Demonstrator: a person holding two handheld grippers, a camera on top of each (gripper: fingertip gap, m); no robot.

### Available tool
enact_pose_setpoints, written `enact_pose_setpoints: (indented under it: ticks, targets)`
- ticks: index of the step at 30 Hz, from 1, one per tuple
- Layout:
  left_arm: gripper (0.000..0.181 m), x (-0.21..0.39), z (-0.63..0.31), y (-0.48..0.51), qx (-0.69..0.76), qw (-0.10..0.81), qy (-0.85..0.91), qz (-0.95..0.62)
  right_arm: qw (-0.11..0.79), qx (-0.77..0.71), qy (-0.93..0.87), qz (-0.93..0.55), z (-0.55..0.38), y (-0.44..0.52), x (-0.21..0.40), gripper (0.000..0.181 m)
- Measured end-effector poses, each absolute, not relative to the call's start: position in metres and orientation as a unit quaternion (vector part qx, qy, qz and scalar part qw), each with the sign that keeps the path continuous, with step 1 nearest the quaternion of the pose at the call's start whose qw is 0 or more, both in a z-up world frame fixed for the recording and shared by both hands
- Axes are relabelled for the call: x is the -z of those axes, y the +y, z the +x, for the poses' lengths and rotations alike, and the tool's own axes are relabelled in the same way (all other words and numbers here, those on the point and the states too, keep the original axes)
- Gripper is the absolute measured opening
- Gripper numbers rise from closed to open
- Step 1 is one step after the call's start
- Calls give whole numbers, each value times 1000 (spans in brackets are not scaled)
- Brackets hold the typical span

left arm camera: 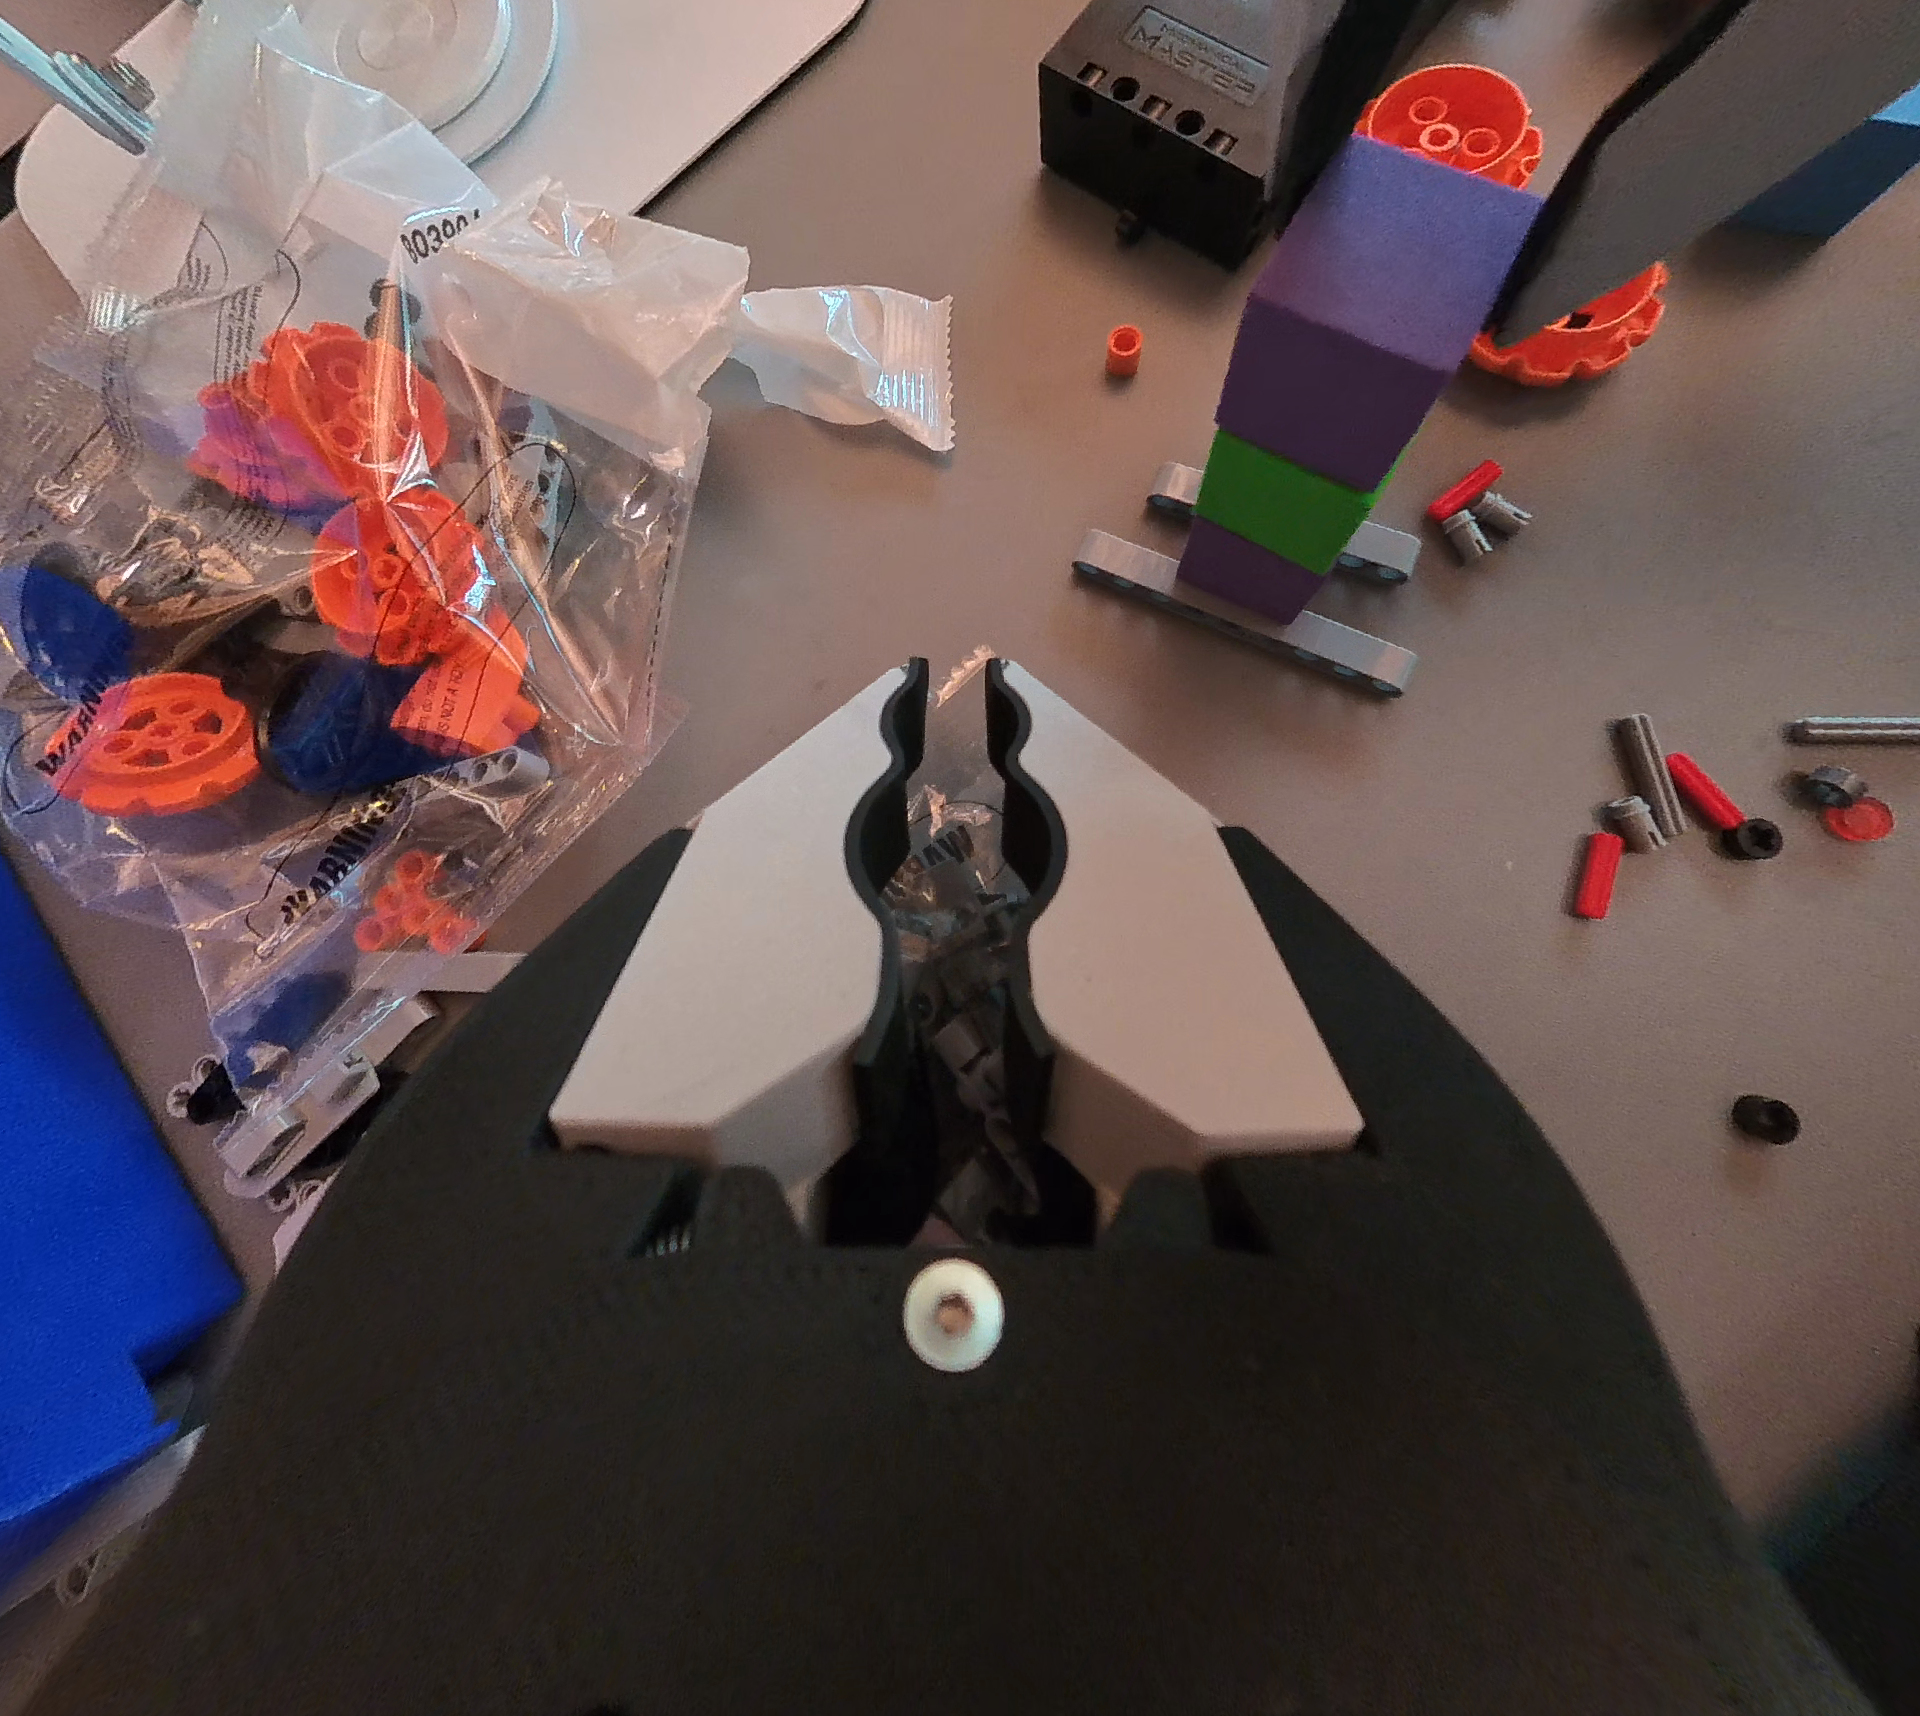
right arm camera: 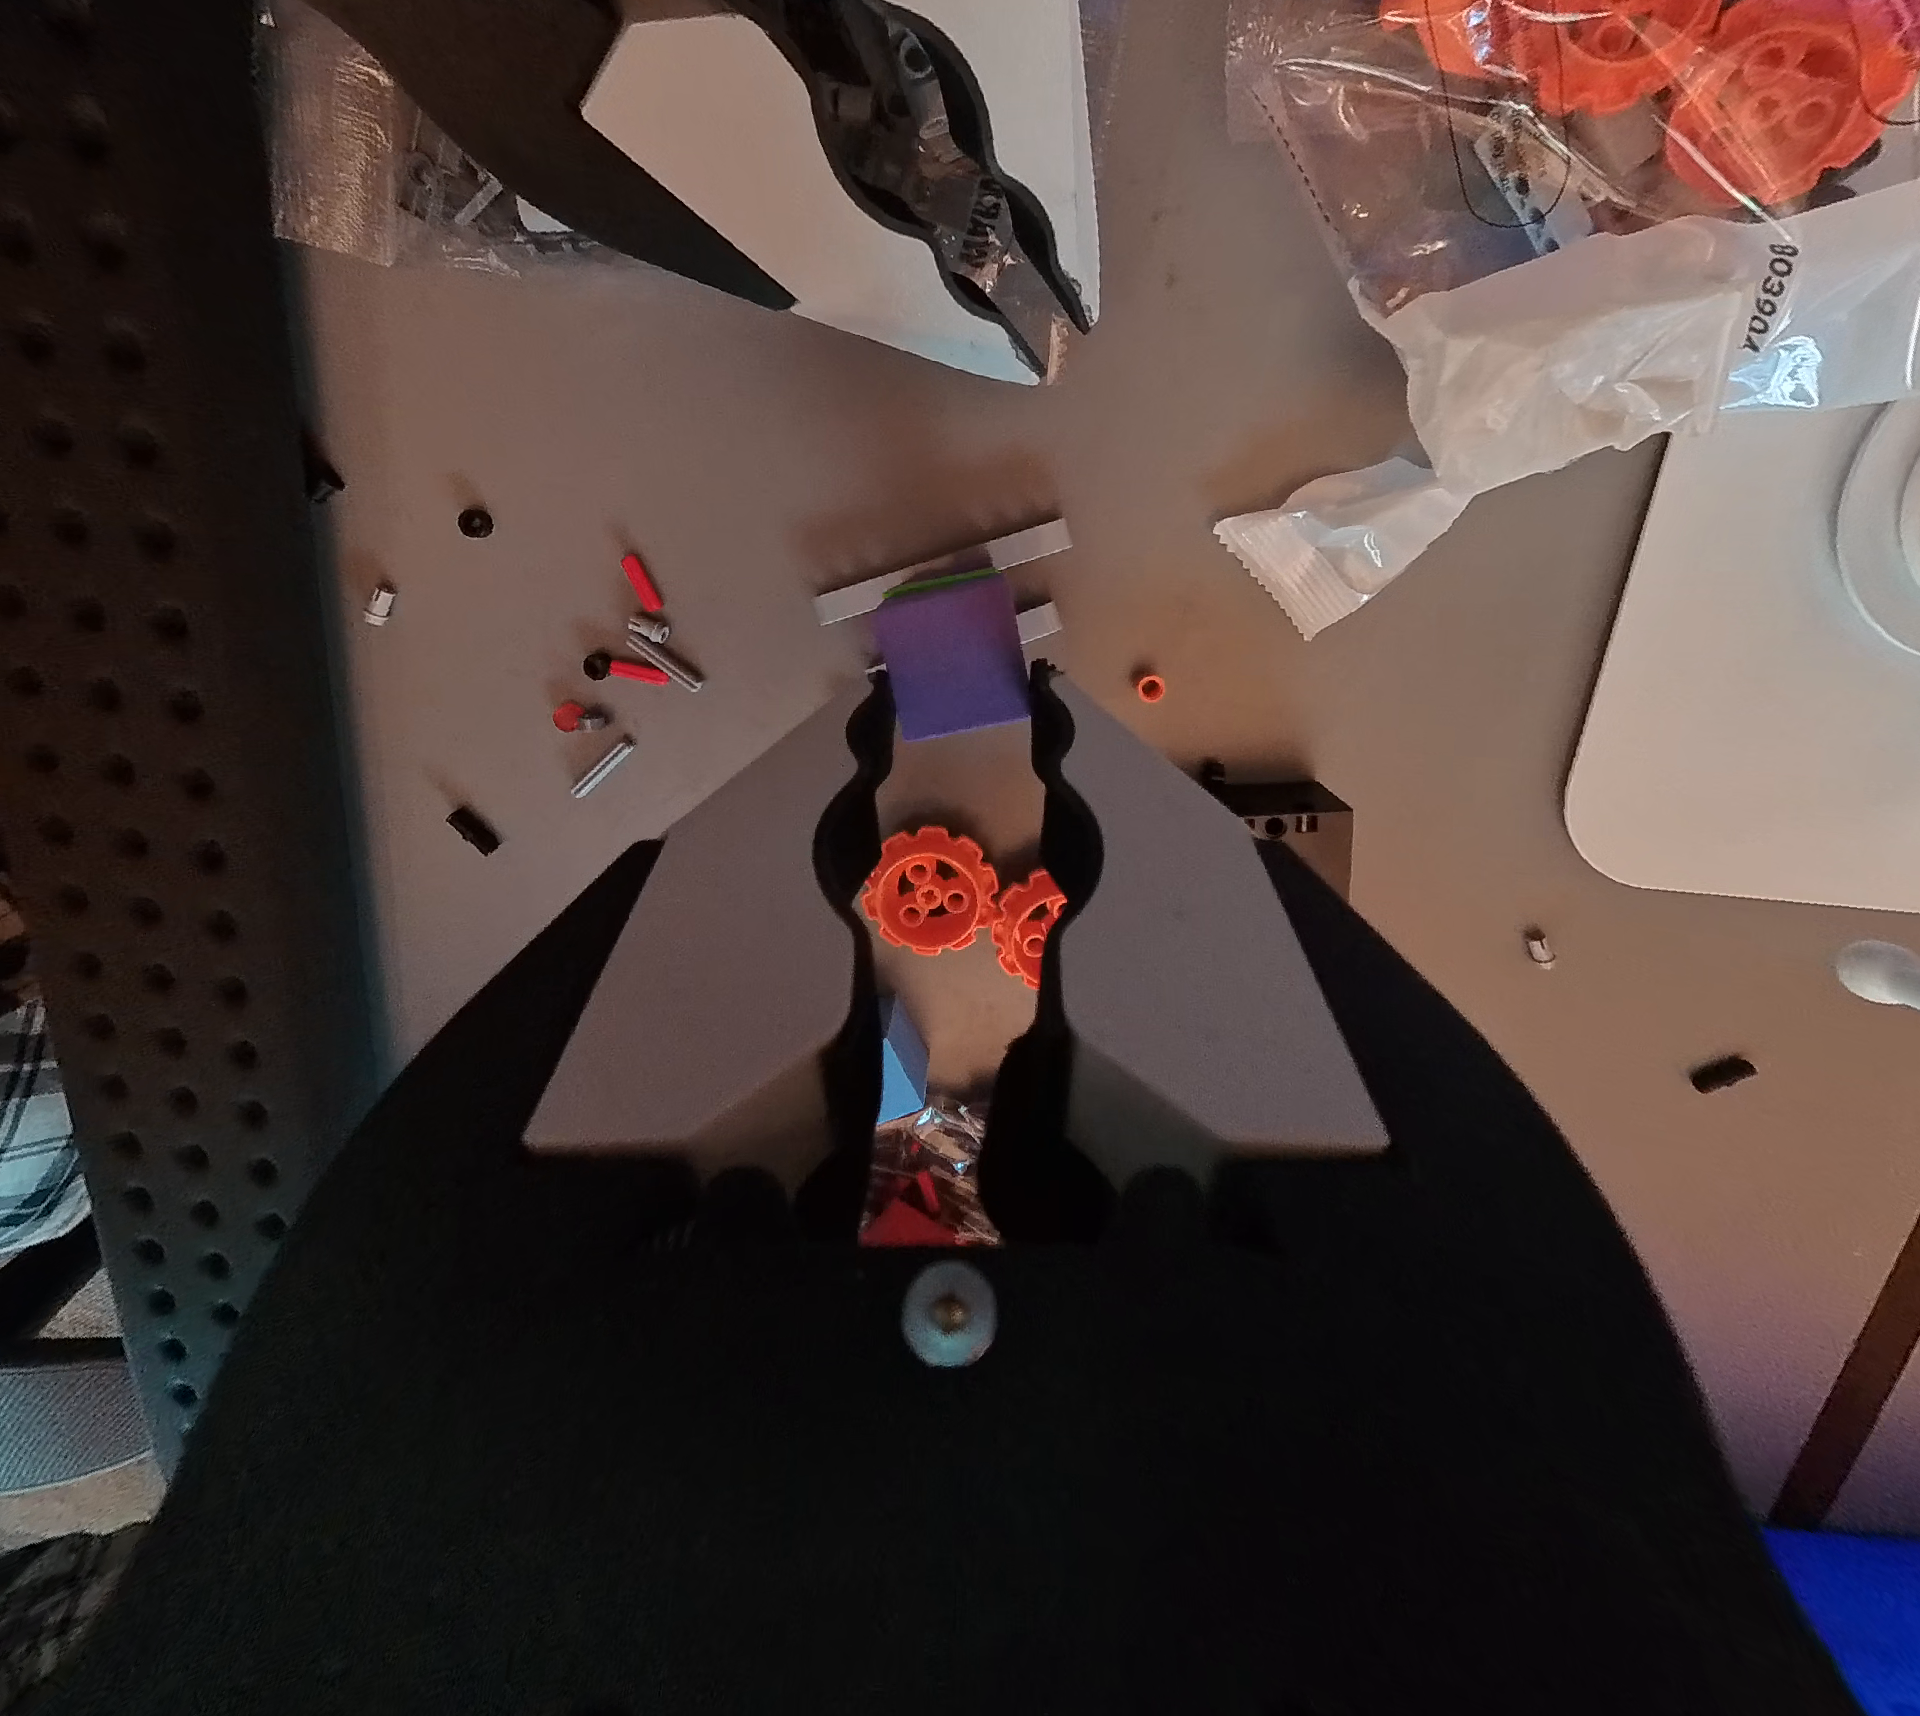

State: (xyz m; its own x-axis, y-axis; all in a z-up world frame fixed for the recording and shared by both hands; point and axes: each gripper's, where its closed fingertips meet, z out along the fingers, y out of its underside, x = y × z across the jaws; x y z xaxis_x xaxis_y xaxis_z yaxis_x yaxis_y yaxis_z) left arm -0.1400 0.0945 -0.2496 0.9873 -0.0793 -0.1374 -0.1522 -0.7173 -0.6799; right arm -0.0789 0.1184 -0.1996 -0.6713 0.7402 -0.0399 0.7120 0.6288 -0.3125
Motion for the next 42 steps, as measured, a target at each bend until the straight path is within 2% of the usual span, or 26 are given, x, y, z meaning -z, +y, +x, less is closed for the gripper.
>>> enact_pose_setpoints:
  ticks: [38, 42]
  targets:
    - [10, 250, -140, 95, -47, 371, 61, -926, 51, -149, -904, -396, -78, 115, 200, 25]
    - [10, 250, -140, 94, -46, 371, 61, -925, 54, -154, -902, -400, -79, 116, 197, 35]
